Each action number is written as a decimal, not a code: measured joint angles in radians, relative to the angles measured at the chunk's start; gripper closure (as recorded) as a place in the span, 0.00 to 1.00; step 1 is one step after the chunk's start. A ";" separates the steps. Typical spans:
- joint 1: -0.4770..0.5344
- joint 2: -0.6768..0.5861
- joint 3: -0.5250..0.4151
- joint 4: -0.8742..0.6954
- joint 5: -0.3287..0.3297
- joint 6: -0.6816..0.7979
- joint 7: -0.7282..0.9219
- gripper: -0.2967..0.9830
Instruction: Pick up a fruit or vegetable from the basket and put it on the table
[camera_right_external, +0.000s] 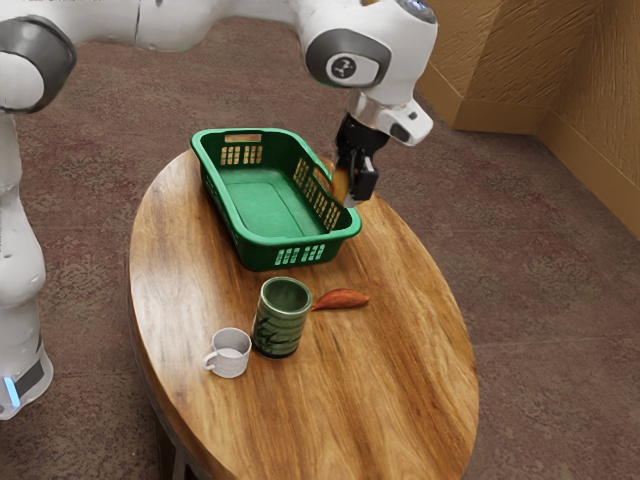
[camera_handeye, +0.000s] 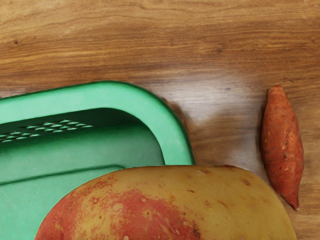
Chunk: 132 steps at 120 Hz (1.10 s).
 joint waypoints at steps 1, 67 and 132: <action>0.001 0.014 -0.008 0.013 0.003 -0.005 -0.003 0.42; -0.065 0.561 -0.214 0.367 0.195 -0.077 -0.142 0.38; -0.250 0.291 0.072 0.301 0.229 -0.048 -0.143 0.23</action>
